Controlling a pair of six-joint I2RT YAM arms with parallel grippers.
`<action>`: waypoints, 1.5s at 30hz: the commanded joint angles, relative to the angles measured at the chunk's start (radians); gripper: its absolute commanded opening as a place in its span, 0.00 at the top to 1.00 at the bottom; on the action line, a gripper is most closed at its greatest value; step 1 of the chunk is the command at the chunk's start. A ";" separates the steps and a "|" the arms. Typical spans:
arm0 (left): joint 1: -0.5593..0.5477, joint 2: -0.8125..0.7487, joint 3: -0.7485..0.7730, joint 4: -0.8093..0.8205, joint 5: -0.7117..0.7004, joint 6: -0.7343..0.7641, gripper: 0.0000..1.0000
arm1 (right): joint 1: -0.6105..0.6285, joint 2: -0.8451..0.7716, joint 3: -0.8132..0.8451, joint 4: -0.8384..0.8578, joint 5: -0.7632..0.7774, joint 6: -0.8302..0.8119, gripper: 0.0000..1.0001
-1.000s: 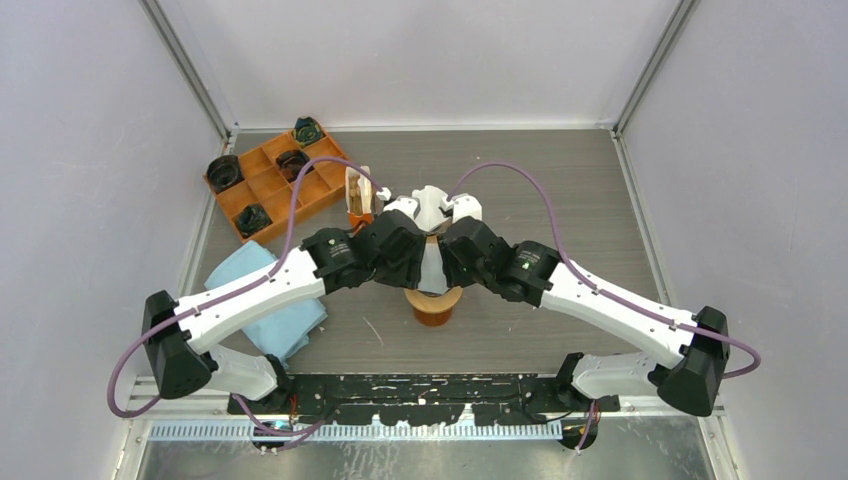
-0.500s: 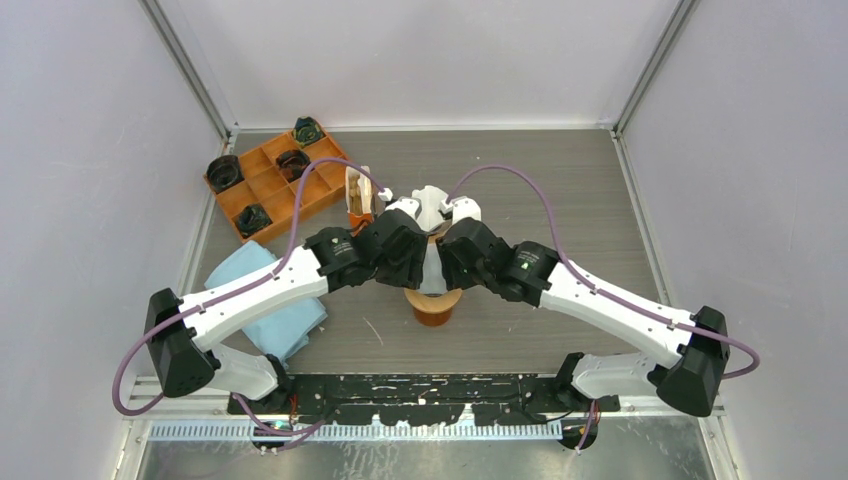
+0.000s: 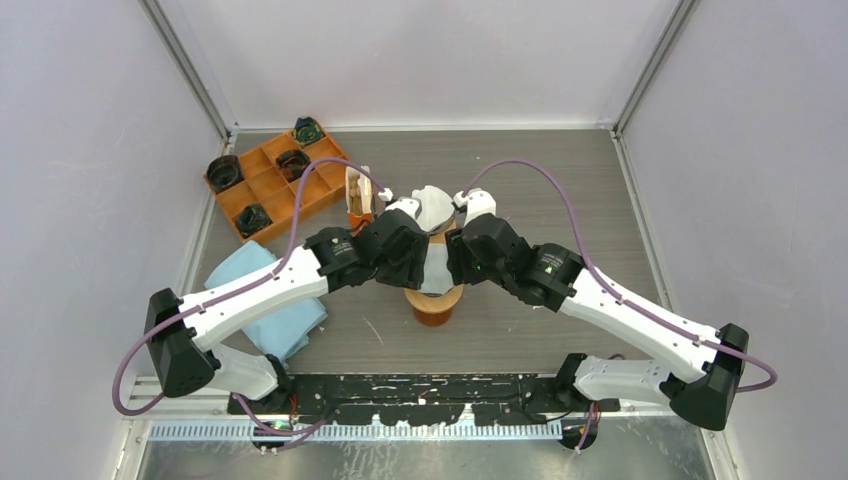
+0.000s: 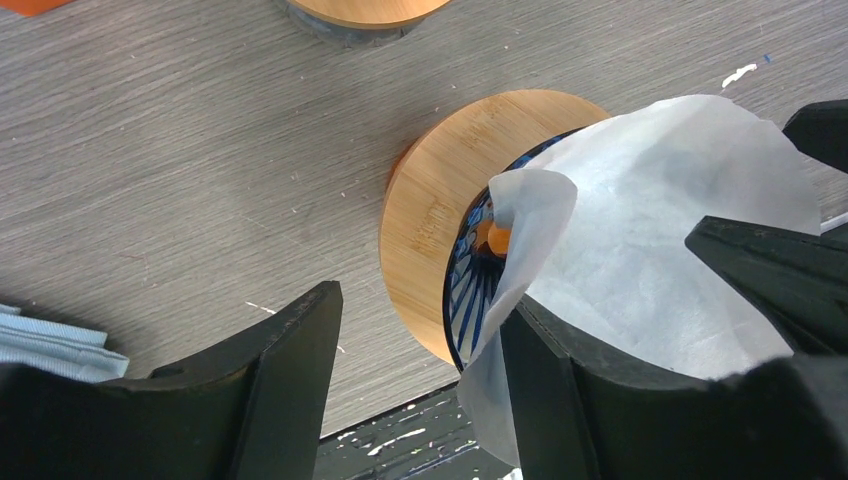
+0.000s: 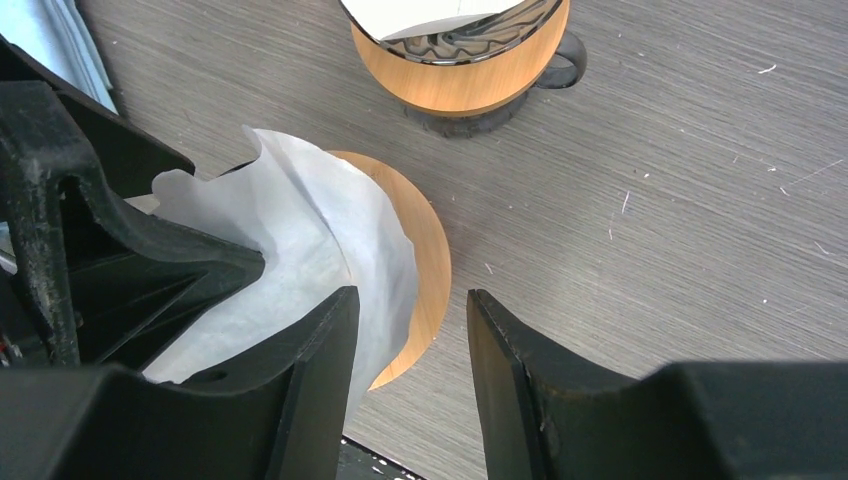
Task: Place the coffee filter in the dripper
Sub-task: Adjust the coffee filter in the coffee dripper.
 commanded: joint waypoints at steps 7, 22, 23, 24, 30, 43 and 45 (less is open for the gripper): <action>0.016 -0.059 0.008 0.063 0.018 -0.011 0.32 | -0.006 0.010 0.049 0.021 -0.001 -0.031 0.49; 0.073 -0.075 -0.005 0.123 0.066 -0.004 0.27 | -0.026 0.046 0.052 0.031 -0.020 -0.051 0.49; 0.080 -0.068 -0.006 0.127 0.070 -0.002 0.28 | -0.029 0.048 0.047 0.036 -0.020 -0.052 0.49; 0.084 -0.062 -0.007 0.130 0.072 -0.002 0.28 | -0.032 0.051 0.043 0.040 -0.021 -0.053 0.49; 0.103 -0.036 -0.017 0.121 0.069 -0.002 0.30 | -0.058 0.065 0.010 0.059 -0.045 -0.055 0.49; 0.103 -0.052 -0.051 0.093 0.089 -0.018 0.31 | -0.069 0.058 -0.032 0.065 -0.087 -0.038 0.50; 0.103 -0.059 -0.046 0.090 0.089 -0.018 0.30 | -0.069 0.050 -0.027 0.064 -0.087 -0.037 0.50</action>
